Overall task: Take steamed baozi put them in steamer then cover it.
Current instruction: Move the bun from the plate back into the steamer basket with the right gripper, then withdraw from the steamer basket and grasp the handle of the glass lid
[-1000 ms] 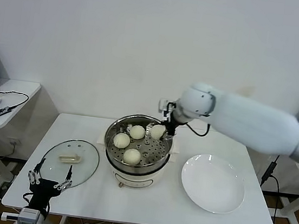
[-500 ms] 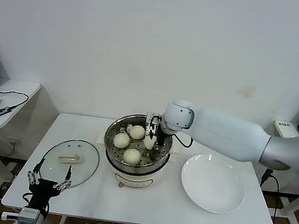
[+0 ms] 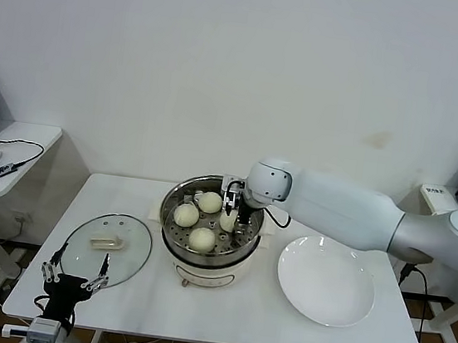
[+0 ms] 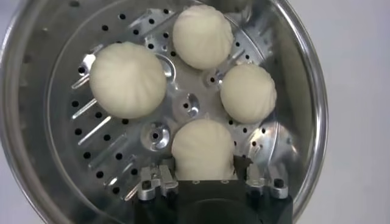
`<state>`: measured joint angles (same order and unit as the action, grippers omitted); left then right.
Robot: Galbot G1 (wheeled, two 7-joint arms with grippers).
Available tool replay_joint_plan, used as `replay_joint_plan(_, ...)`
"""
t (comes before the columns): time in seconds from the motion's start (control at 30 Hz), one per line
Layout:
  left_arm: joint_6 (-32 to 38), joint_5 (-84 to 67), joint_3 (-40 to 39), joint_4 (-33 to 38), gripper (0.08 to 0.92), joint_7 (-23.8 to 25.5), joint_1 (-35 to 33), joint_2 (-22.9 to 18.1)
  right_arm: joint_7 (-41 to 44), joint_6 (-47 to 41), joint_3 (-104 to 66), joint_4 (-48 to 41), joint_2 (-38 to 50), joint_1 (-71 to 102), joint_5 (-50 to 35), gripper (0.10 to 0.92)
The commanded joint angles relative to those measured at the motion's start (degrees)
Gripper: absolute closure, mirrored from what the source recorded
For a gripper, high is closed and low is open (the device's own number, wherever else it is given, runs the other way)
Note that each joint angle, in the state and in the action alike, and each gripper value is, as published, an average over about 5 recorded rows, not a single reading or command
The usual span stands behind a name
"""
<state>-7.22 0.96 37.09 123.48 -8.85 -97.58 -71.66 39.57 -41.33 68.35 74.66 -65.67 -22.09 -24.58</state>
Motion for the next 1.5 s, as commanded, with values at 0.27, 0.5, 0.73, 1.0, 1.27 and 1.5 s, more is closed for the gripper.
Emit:
replay_joint_plan(0.27, 0.0, -0.2, 0.1, 0.1, 0.177, 0.0, 0.0, 0.2, -12.3, -0.2, -6.0, 17.5, 13.4, -1.9, -8.4, 0.203)
replay_joint_plan(0.5, 0.4, 0.1, -0.1, -0.6, 0.177, 0.0, 0.0, 0.2, -35.8, 10.0, -14.4, 29.5, 25.4, 9.9, -14.3, 0.203)
replay_joint_plan(0.73, 0.5, 0.8, -0.8, -0.9, 0.177, -0.2, -0.1, -0.5, -45.9, 25.8, -41.5, 36.8, 36.1, 42.7, -8.1, 0.203)
replay_joint_plan(1.0, 1.4, 1.8, -1.4, -3.0, 0.177, -0.8, 0.6, -1.6, -44.7, 42.3, -85.1, 36.4, 21.2, 86.0, 10.4, 0.203)
replay_joint_plan(1.27, 3.8, 6.5, -3.3, -5.8, 0.177, -1.0, 1.6, -2.5, -36.6, 53.1, -106.0, 37.0, -2.6, 102.6, 19.0, 0.203)
replay_joint_plan(1.5, 8.3, 22.0, -3.3, -10.4, 0.177, -3.2, 3.2, -0.7, -28.9, 50.2, -115.7, 37.7, -12.0, 110.6, 13.5, 0.203)
